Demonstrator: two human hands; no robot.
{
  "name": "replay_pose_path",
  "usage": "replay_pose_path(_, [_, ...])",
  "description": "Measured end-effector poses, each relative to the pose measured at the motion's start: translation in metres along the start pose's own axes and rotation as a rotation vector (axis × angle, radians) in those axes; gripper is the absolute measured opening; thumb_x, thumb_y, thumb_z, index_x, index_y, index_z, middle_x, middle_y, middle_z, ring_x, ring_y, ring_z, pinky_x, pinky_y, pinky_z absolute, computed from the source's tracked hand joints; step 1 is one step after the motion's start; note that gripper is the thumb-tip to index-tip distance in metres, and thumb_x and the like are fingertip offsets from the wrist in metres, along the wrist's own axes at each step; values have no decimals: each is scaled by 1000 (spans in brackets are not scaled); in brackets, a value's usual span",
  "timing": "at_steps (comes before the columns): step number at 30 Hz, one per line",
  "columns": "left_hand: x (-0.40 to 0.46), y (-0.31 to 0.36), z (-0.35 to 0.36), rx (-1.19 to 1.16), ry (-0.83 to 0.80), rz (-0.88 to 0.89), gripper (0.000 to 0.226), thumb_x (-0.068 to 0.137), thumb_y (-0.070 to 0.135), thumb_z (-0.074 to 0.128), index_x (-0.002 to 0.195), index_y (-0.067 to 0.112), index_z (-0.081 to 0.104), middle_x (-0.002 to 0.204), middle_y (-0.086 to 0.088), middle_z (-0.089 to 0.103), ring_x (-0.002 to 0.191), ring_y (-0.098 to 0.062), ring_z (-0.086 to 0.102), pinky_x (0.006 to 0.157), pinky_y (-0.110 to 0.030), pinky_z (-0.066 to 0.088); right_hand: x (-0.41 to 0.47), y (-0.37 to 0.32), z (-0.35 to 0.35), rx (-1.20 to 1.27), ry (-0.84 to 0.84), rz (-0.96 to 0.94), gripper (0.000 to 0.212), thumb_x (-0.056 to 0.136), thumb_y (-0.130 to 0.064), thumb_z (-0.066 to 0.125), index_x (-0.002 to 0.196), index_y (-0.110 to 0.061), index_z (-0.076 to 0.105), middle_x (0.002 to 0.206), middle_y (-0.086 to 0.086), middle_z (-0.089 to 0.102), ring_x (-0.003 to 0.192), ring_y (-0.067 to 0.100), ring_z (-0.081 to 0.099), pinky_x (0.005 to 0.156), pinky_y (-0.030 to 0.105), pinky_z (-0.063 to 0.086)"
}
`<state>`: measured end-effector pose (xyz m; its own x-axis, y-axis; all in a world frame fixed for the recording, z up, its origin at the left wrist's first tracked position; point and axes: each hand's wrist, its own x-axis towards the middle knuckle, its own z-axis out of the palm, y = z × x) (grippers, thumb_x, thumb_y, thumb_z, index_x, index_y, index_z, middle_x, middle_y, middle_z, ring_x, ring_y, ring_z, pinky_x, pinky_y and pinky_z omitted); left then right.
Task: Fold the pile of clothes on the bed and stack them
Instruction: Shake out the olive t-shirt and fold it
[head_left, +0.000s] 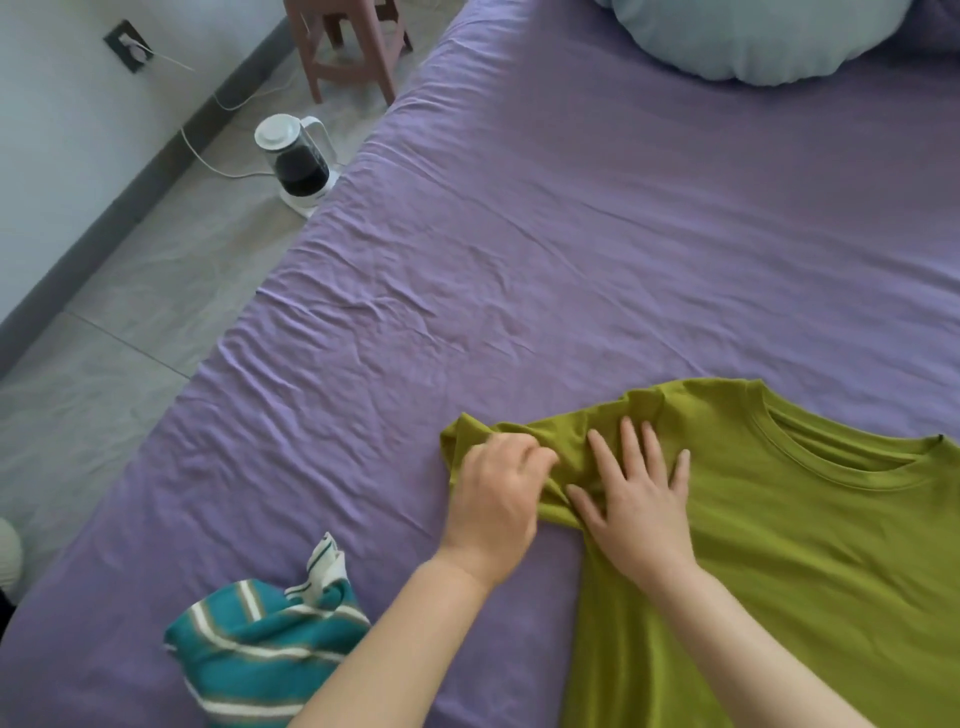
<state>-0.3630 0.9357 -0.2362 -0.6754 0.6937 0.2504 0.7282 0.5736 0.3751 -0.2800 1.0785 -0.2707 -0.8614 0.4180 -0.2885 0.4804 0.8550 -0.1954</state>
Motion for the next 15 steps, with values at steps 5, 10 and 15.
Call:
replay_pose_path(5, [5, 6, 10, 127, 34, -269, 23, 78, 14, 61, 99, 13, 70, 106, -11, 66, 100, -32, 63, 87, -39, 51, 25, 17, -6, -133, -128, -81, 88, 74, -84, 21, 149, -43, 2, 161, 2, -7, 146, 28, -12, 112, 60, -2])
replay_pose_path(10, [5, -30, -2, 99, -240, -909, 45, 86, 51, 60, 119, 20, 54, 119, -3, 59, 114, -26, 50, 88, -38, 37, 23, 7, -5, -161, -163, -58, 94, 71, -87, 18, 150, -39, -6, 159, 7, -14, 145, 30, -17, 112, 62, -3])
replay_pose_path(15, [16, -41, 1, -303, -193, -940, 41, 84, 37, 70, 118, 18, 56, 107, -3, 66, 107, -26, 57, 91, -37, 43, 29, -6, 0, -163, -173, -28, 96, 71, -87, 17, 149, -38, -9, 159, 9, -17, 145, 31, -19, 111, 64, -2])
